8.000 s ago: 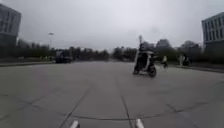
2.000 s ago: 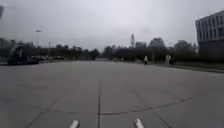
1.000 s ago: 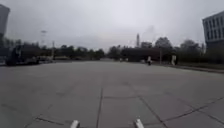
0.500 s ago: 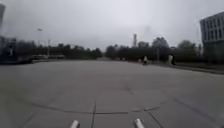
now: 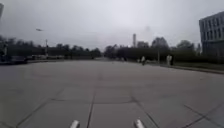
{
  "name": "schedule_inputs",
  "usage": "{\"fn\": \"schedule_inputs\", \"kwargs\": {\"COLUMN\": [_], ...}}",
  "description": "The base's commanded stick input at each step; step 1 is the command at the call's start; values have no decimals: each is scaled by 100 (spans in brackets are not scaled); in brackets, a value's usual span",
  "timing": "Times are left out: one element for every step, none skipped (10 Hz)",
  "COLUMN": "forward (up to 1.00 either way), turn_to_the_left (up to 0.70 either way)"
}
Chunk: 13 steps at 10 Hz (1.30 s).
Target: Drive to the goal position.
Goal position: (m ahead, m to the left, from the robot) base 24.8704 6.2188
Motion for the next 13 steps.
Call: {"fn": "schedule_inputs", "kwargs": {"forward": [100,100,100,100,100,100,100,100,100,100,100,100,100], "turn_to_the_left": [0,-5,-14,-29,-29,-7,0,0,0,0,-23,-33,-30]}}
